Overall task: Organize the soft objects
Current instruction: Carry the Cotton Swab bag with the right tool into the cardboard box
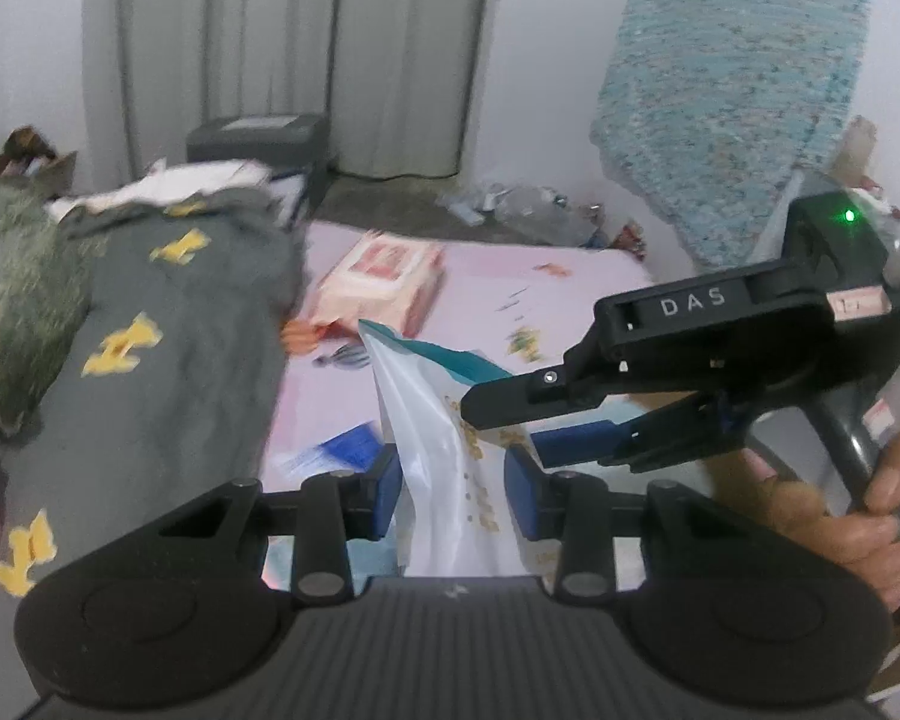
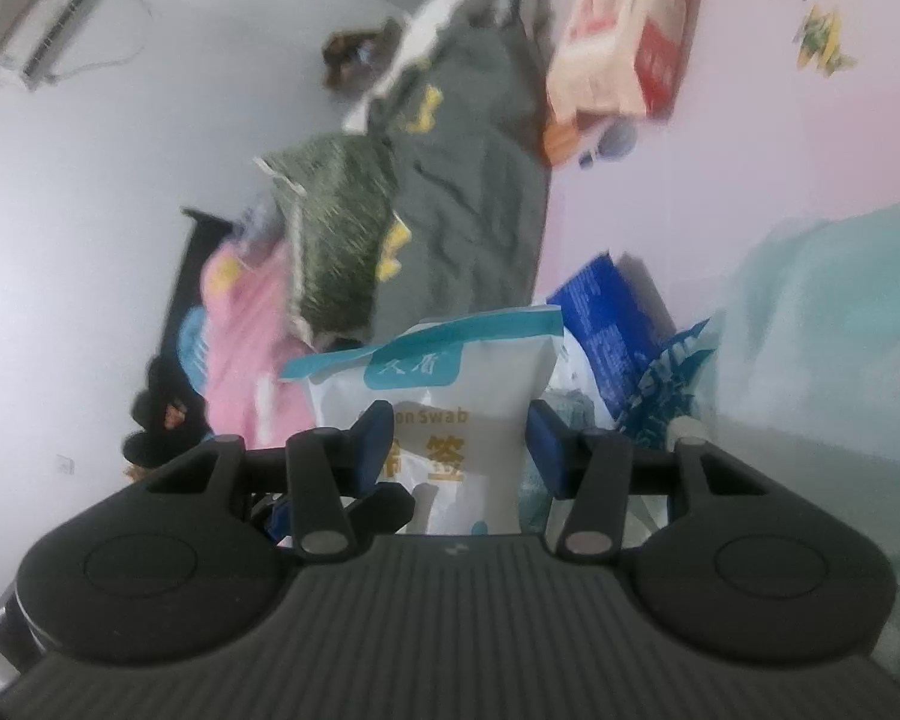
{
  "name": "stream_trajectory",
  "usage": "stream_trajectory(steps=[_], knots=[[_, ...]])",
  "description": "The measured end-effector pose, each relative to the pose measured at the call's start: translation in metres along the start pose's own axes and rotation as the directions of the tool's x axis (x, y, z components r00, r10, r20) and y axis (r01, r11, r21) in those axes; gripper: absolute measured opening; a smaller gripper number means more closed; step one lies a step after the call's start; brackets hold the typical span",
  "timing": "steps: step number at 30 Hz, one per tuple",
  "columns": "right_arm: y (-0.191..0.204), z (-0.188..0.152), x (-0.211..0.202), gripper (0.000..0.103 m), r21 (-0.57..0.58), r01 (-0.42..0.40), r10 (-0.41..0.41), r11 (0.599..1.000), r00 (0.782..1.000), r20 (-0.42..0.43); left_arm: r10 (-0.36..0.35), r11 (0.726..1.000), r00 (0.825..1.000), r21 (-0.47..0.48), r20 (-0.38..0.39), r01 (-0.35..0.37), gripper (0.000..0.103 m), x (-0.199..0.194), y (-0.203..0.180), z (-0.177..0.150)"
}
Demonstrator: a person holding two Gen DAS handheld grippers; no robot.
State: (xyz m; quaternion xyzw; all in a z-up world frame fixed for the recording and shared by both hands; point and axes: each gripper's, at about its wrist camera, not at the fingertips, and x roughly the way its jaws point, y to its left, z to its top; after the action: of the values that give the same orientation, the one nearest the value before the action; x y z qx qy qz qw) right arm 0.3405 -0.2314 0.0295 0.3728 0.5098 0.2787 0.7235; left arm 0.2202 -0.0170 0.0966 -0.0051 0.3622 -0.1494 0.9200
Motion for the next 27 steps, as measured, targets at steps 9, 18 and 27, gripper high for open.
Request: stream_trajectory(steps=[9, 18, 27], knots=[[-0.052, -0.014, -0.139, 0.05, 0.059, 0.002, -0.014, 0.998, 0.977, 0.213, -0.176, 0.974, 0.984, 0.139, -0.024, 0.178, 0.038, 0.023, -0.12, 0.028], [-0.145, -0.012, -0.266, 0.05, 0.236, 0.206, -0.281, 0.95, 0.894, 0.35, -0.357, 0.915, 0.912, 0.121, -0.2, 0.385, 0.038, 0.12, -0.245, 0.038], [-0.181, 0.016, -0.3, 0.05, 0.203, 0.457, -0.498, 0.866, 0.749, 0.437, -0.309, 0.939, 0.916, 0.073, -0.258, 0.337, 0.054, 0.177, -0.271, 0.031]])
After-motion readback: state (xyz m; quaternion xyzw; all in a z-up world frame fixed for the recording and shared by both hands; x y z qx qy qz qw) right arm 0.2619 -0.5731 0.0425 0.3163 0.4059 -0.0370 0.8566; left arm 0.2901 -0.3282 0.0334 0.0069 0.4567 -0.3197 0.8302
